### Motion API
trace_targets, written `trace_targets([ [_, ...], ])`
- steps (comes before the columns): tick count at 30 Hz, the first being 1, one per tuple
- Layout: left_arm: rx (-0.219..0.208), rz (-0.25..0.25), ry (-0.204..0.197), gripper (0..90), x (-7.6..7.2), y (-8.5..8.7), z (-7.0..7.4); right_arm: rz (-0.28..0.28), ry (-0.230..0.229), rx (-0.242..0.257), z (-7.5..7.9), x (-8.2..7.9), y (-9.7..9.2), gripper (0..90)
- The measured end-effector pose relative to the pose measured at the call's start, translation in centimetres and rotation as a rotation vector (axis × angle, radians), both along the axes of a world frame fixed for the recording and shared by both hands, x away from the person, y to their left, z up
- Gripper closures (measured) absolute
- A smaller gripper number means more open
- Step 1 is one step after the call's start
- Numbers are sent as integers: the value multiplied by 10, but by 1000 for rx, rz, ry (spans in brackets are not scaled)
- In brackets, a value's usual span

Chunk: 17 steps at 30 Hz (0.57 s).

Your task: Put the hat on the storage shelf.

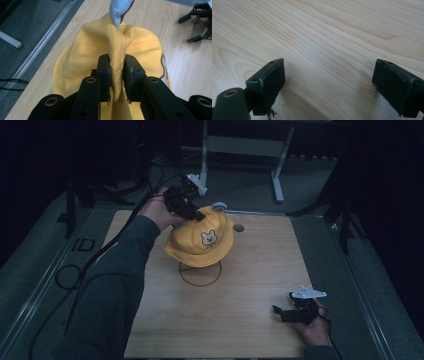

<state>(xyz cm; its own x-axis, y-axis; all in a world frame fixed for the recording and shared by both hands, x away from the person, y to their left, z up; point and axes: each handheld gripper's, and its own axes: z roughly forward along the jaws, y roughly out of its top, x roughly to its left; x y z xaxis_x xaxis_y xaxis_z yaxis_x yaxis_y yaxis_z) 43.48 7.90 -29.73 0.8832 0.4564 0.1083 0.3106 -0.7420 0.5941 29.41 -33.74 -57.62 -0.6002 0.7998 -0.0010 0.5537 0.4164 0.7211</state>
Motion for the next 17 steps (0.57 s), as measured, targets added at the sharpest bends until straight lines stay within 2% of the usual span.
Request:
trace_targets([
  [8,-31,17,5,727,1,3,-4,0,0,0,0,0,0,111],
  [10,-38,28,2,656,1,3,-3,0,0,0,0,0,0,111],
  [11,-40,32,2,574,1,4,-2,0,0,0,0,0,0,110],
  [13,-75,50,7,545,1,7,1,0,0,0,0,0,0,111],
  [16,-125,72,-41,453,-3,14,8,0,0,0,0,0,0,110],
  [17,-138,78,-48,396,-4,16,11,0,0,0,0,0,0,110],
])
